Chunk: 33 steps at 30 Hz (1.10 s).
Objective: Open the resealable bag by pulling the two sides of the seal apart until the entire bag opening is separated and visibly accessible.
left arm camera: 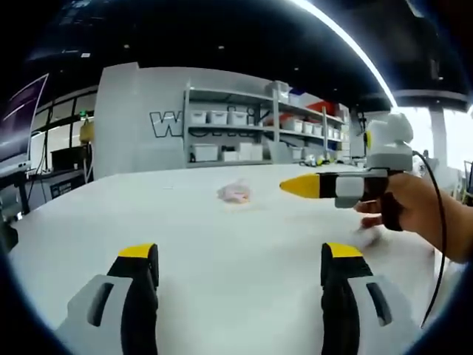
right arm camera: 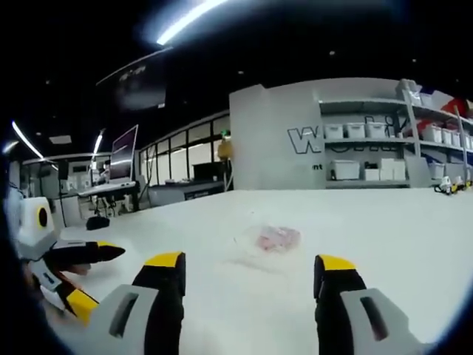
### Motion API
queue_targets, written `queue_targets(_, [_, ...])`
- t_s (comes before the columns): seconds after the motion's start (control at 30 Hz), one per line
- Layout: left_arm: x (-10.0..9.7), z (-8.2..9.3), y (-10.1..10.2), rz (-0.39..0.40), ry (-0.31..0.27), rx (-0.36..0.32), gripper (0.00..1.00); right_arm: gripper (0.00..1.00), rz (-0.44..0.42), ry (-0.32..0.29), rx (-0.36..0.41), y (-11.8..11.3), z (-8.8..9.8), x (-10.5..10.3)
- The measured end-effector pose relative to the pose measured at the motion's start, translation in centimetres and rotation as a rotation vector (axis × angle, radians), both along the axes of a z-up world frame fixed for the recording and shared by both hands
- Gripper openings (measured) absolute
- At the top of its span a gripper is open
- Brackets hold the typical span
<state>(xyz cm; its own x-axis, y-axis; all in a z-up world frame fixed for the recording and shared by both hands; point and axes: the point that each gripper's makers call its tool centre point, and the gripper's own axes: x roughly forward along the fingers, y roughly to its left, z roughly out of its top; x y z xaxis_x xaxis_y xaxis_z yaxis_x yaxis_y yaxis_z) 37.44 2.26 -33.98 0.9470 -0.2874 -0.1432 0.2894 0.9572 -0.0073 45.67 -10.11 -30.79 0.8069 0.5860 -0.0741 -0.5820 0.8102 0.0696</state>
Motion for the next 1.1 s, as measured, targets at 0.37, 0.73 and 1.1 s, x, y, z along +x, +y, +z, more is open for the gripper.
queue_targets(0.37, [0.0, 0.0, 0.0, 0.002, -0.003, 0.001, 0.9, 0.68, -0.007, -0.003, 0.02, -0.4, 0.0, -1.2])
queue_targets(0.73, [0.0, 0.4, 0.2, 0.004, -0.023, -0.009, 0.89, 0.67, -0.033, -0.037, 0.013, -0.8, 0.0, -2.3])
queue_targets(1.1, [-0.3, 0.7, 0.0, 0.001, -0.032, -0.013, 0.89, 0.67, -0.047, -0.062, 0.001, -1.5, 0.3, -3.0])
